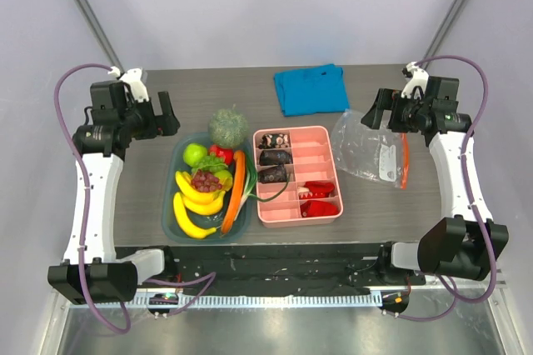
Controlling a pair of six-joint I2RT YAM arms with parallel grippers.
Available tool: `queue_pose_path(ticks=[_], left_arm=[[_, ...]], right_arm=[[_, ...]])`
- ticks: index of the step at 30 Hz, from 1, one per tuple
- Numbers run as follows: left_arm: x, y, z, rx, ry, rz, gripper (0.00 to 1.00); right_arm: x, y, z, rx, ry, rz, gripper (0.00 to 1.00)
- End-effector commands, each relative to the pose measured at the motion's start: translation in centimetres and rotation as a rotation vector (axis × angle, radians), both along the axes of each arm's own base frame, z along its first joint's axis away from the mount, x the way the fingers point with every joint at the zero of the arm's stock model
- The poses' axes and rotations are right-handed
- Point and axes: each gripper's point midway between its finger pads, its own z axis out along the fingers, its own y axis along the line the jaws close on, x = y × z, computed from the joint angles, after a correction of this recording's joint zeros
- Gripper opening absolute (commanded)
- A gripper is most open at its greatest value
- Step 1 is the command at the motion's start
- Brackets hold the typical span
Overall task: Place the food in the zip-top bag and seal the zipper
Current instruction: Pick up the zipper food storage bag at the center of the board.
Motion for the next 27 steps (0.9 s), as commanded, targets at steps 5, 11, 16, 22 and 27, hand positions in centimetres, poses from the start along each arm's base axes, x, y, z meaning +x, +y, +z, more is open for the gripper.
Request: queue_pose_path(ticks=[5,11,16,22,27], left_arm=[[0.6,0.2,1.4,-0.006,-0.051,0.021,1.00],[0.3,0.2,1.8,-0.003,-0.068,0.021,1.00],[0.4,0.1,2.3,-0.005,-0.076,0.016,1.00],[1.0,-1.0,3.7,-0.047,-0.116,-0.033,1.00],[1.9,-2.7,3.9,-0.115,-0.089,-0.113,1.00]], right_arm=[[0.0,0.4,1.8,0.018,-0.049,0.007,1.00],[0.0,0.5,1.7,0.027,-0.043,0.009,1.00],[0.8,-1.9,0.0,-0.039,0.031,-0.069,1.00],[0.5,-9.0,-4.5,-0.008,0.227,-0.141,1.00],[0.0,-13.2,-8.6,-0.085,0.338,-0.174,1.00]])
